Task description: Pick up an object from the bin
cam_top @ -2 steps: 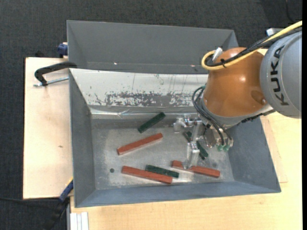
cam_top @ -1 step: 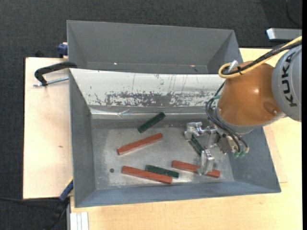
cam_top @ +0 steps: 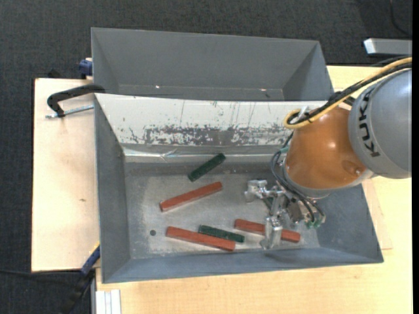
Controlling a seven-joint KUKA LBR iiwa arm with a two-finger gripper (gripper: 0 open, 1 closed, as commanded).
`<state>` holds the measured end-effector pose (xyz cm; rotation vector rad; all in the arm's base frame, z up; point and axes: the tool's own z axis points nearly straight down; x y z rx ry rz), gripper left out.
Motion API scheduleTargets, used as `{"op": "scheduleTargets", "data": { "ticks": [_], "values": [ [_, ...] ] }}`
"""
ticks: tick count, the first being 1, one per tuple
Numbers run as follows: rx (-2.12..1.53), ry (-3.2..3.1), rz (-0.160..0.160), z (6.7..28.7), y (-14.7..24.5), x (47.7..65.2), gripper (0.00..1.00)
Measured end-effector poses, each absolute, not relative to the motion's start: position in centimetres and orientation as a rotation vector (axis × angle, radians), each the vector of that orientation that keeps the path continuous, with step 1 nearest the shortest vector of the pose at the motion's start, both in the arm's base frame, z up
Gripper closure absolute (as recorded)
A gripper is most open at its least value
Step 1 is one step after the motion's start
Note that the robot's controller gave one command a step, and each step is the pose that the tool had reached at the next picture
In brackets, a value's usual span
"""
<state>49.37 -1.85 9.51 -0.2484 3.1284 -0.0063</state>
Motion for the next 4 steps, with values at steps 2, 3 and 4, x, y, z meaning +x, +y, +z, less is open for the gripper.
{"op": "scheduleTargets", "data": {
  "ticks": [2, 3, 4],
  "values": [
    [0.041, 3.137, 0.002, 7.0, -1.9, 50.8, 1.0],
    [0.088, 3.135, 0.001, 19.6, -3.3, 51.9, 1.0],
    [0.088, 3.135, 0.002, 19.6, -3.3, 51.9, 1.0]
  ]
}}
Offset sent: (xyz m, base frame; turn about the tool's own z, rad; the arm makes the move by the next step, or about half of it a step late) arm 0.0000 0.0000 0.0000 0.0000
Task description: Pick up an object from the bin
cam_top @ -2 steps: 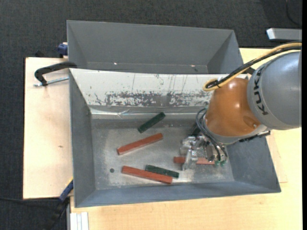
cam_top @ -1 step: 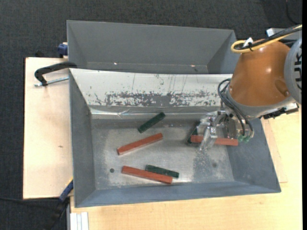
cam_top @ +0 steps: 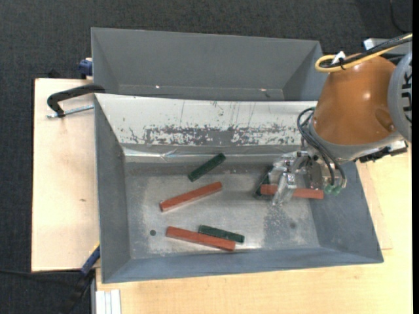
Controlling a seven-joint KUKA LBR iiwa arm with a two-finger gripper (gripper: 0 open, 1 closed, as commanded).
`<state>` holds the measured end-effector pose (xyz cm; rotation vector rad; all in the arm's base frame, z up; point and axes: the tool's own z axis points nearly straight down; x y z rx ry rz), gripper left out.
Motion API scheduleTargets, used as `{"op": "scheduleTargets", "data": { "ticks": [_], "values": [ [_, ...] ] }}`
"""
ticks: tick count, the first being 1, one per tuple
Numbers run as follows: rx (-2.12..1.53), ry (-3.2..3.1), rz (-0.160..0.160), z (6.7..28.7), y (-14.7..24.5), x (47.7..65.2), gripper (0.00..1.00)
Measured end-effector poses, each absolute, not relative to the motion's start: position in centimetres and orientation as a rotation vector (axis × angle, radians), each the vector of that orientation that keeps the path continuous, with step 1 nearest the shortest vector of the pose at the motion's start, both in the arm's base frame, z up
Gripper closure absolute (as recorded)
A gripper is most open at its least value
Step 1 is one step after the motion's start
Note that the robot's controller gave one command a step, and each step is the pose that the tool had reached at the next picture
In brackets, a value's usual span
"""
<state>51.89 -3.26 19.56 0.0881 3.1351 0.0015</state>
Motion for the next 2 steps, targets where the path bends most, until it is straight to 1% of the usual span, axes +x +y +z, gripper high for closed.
{"op": "scheduleTargets", "data": {
  "ticks": [1, 2],
  "values": [
    [-0.313, 3.117, -0.001, 31.82, -4.64, 51.47, 1.0],
    [-0.313, 3.118, 0.0, 31.8, -4.64, 51.46, 1.0]
  ]
}}
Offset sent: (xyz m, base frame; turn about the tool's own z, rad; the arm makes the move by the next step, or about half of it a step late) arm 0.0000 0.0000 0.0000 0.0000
